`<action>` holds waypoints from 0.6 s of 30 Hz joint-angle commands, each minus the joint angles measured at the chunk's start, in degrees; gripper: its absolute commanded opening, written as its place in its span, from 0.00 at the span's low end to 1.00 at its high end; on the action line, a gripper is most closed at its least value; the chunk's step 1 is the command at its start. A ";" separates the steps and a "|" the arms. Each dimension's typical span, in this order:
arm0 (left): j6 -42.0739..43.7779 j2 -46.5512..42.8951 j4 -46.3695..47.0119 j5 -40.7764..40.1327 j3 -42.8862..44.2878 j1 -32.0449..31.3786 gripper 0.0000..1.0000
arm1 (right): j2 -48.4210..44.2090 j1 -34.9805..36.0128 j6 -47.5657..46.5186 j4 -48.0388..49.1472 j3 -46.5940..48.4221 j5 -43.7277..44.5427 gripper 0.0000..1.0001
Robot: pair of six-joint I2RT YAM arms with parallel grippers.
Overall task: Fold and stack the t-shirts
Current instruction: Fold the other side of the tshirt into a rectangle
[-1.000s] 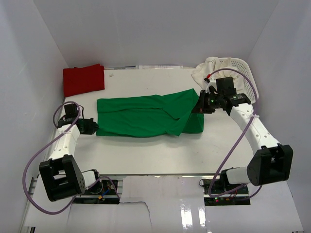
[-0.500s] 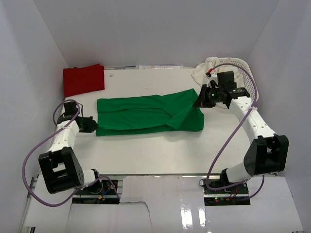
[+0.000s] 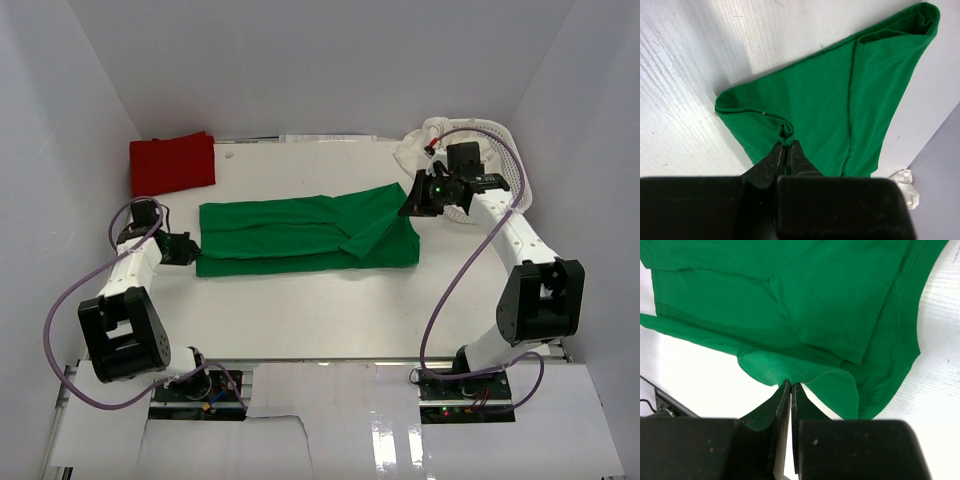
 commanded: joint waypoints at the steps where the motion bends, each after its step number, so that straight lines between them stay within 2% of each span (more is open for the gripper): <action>1: 0.76 0.71 1.29 -0.58 3.11 0.42 0.00 | 0.90 -0.43 -0.07 2.25 3.72 0.26 0.08; 18: 2.16 8.54 2.78 -1.02 9.96 0.42 0.00 | 8.10 -1.04 0.98 3.65 10.14 1.40 0.08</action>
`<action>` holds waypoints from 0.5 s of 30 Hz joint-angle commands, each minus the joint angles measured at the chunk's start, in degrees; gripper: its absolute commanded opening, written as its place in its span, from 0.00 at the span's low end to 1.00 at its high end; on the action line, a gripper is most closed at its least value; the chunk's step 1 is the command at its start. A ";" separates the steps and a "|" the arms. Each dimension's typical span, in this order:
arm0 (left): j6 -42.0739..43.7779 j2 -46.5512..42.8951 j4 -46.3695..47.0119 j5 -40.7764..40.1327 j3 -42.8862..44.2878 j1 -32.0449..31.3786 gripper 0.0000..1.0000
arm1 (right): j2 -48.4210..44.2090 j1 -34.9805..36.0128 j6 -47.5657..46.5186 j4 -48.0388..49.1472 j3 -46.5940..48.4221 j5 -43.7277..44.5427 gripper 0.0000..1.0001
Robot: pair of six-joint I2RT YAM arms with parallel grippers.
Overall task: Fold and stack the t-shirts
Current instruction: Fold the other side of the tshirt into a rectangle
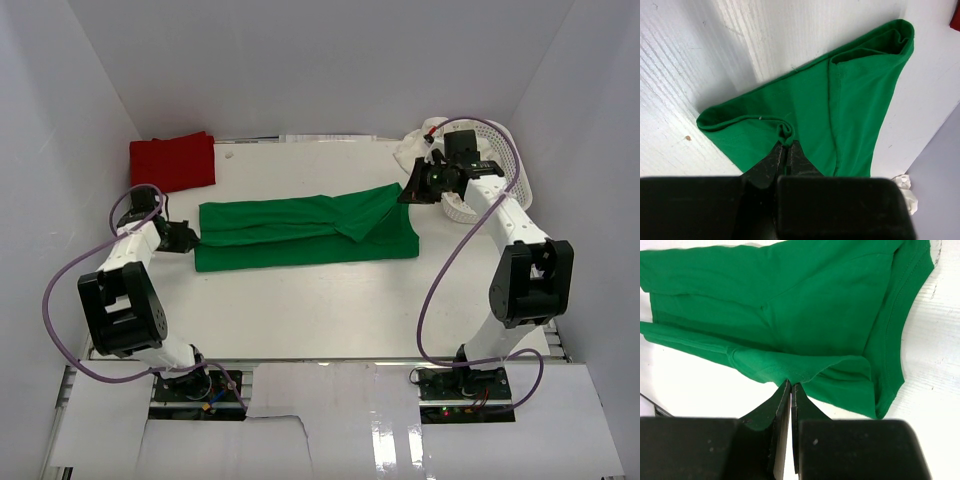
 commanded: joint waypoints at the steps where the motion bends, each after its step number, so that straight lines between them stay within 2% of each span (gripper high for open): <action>1: 0.79 -0.05 1.47 -0.97 2.86 0.42 0.00 | 0.94 -0.54 0.22 2.74 2.82 0.26 0.08; 9: 1.67 4.16 3.14 2.19 4.36 0.33 0.00 | 3.40 -0.54 0.92 4.85 2.38 -0.18 0.08; 15: 1.75 5.49 4.11 1.23 4.89 -0.63 0.00 | 4.63 -0.54 1.36 6.95 2.12 -0.17 0.08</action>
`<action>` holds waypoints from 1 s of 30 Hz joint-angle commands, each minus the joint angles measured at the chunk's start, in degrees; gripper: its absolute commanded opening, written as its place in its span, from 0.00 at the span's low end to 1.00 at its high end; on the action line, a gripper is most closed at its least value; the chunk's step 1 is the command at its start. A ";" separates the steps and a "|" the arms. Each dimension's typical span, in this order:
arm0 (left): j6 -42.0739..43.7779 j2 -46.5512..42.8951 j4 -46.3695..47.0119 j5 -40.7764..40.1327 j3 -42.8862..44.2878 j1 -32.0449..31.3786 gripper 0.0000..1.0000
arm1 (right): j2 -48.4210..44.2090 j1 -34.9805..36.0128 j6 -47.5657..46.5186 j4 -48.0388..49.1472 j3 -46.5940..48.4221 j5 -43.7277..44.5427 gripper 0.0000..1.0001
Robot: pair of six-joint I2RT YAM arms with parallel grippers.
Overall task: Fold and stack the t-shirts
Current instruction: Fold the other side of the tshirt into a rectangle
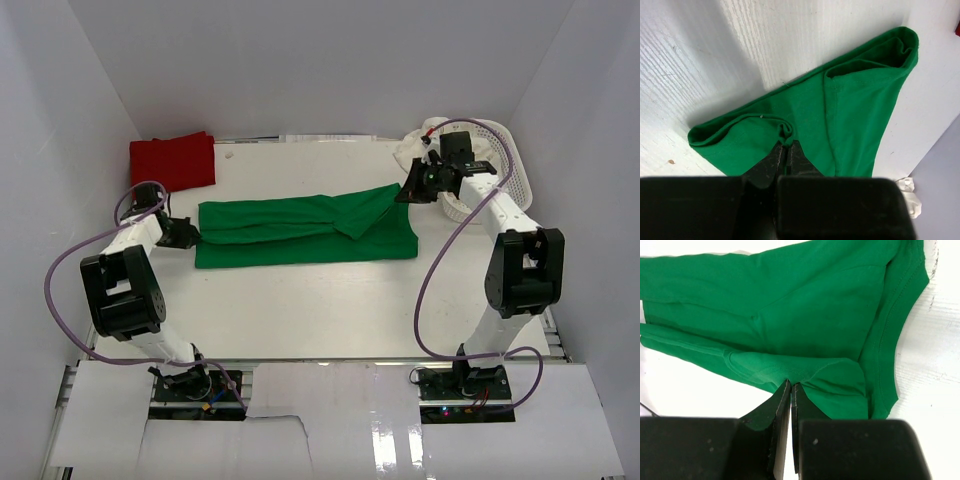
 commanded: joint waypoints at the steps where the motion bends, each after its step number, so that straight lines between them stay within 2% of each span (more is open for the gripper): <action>1: 0.66 -0.74 1.44 -0.22 2.31 -0.55 0.00 | 0.56 -0.32 0.60 3.85 1.85 -0.55 0.08; 19: 0.84 3.65 1.53 -0.92 6.44 -1.51 0.01 | 5.75 -0.41 1.04 4.56 6.86 1.91 0.08; 26: 0.75 5.32 1.53 -0.66 6.62 -1.51 0.06 | 9.79 -0.50 1.21 4.12 11.69 1.74 0.08; 30: 0.92 6.90 1.71 0.22 7.41 -1.51 0.14 | 11.90 -0.50 1.13 4.64 12.75 0.77 0.08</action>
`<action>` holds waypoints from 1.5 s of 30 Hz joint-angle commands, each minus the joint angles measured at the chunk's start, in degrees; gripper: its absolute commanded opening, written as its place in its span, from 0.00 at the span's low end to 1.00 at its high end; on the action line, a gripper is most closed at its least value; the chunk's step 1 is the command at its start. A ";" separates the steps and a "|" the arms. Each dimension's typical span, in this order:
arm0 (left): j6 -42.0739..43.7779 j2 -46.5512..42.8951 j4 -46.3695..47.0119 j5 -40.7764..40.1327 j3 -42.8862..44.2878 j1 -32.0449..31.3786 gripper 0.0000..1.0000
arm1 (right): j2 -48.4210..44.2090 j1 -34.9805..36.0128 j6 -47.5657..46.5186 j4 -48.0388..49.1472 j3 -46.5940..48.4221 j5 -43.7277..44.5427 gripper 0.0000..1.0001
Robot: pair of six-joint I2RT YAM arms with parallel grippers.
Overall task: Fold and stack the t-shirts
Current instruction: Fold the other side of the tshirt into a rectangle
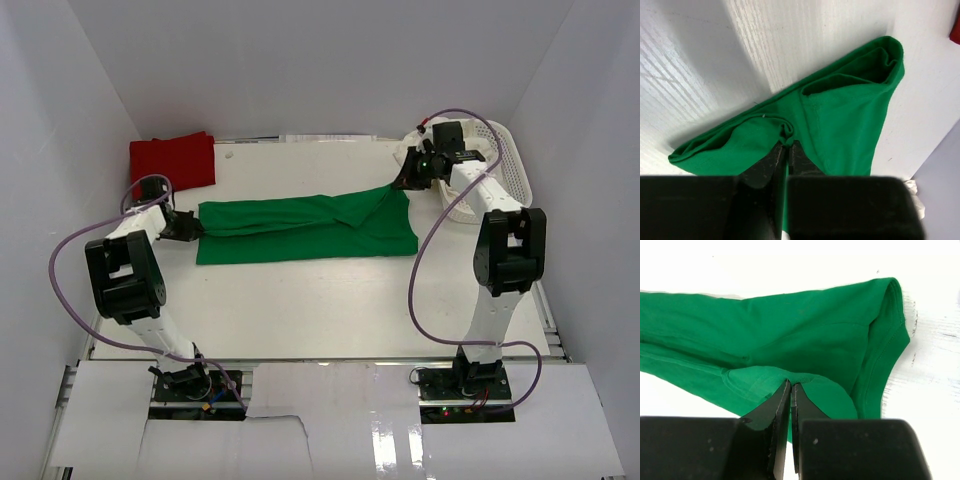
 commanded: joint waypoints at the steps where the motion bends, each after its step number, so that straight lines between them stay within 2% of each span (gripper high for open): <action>1: 0.60 0.61 0.44 0.61 2.29 -0.11 0.17 | 1.54 -0.50 0.29 1.70 2.70 -0.87 0.08; 3: 0.77 1.40 0.35 0.71 2.47 -0.11 0.18 | 2.33 -0.50 0.56 2.66 2.09 -1.48 0.08; 5: 0.77 1.66 0.44 0.53 2.47 -0.03 0.27 | 3.39 -0.50 0.82 3.72 2.08 -1.66 0.08; 6: 0.42 1.67 0.44 0.36 2.47 -0.03 0.28 | 3.83 -0.50 0.82 3.72 2.34 -1.57 0.08; 7: 0.33 1.58 0.61 0.09 2.21 -0.11 0.32 | 4.61 -0.50 0.74 3.98 2.61 -1.66 0.08; 8: 0.16 1.66 0.61 0.09 2.21 -0.11 0.44 | 4.88 -0.50 0.73 4.16 2.70 -1.66 0.08; 11: -0.11 1.40 0.53 -0.35 2.21 -0.11 0.54 | 5.85 -0.50 0.82 4.60 3.22 -1.31 0.09; 17: -4.14 -4.90 5.70 -2.54 -2.69 -0.11 0.56 | 6.47 -0.50 1.70 6.62 3.67 -1.66 0.10; 21: -6.61 -11.16 13.42 -4.92 -7.63 -0.11 0.59 | 6.20 -0.50 1.88 8.20 2.97 -1.84 0.23; 26: -4.60 -15.03 18.27 -5.62 -8.61 -0.11 0.66 | 5.15 -0.50 2.14 11.28 1.29 -1.66 0.30; 28: -3.02 -15.91 21.08 -4.14 -8.78 -0.11 0.68 | 4.71 -0.50 2.49 12.86 1.12 -1.75 0.40; 29: -0.22 -16.70 24.66 -3.00 -9.30 -0.29 0.68 | 4.45 -0.50 2.58 13.82 0.42 -2.10 0.49; 30: 1.63 -16.79 26.44 -1.33 -9.31 -0.46 0.68 | 4.01 -0.50 2.75 14.61 0.15 -2.27 0.53; 31: 3.83 -16.79 28.11 2.86 -9.13 -0.73 0.69 | 3.22 -0.50 2.93 16.27 -0.29 -2.80 0.57; 32: 9.50 -16.01 30.39 8.91 -8.09 -1.25 0.69 | 2.69 -0.41 2.76 16.64 -0.64 -5.07 0.61; 33: 12.34 -15.39 30.06 8.97 -6.86 -1.87 0.69 | 2.51 -0.41 2.76 16.64 -0.29 -5.61 0.62; 36: 22.70 -12.94 26.20 17.21 -3.09 -5.73 0.72 | 2.43 1.08 -0.92 10.08 1.11 -6.85 0.63; 37: 25.35 -12.49 24.97 17.92 -2.46 -7.22 0.75 | 2.08 1.52 -1.54 9.44 0.51 -6.85 0.63; 38: 27.64 -12.31 23.05 17.84 -2.11 -10.63 0.83 | 1.46 1.87 -2.16 9.35 -0.54 -7.19 0.63; 39: 32.36 -12.14 22.24 17.67 -1.84 -12.49 0.85 | -0.37 2.66 -2.86 9.52 -3.51 -7.29 0.63; 41: 36.87 -11.43 20.58 15.74 -1.75 -19.50 0.87 | -2.58 3.72 -5.41 10.66 -6.60 -6.33 0.63; 45: 44.62 -9.85 20.65 13.98 -3.07 -27.17 0.91 | -7.41 8.80 -13.31 8.65 -10.39 1.04 0.65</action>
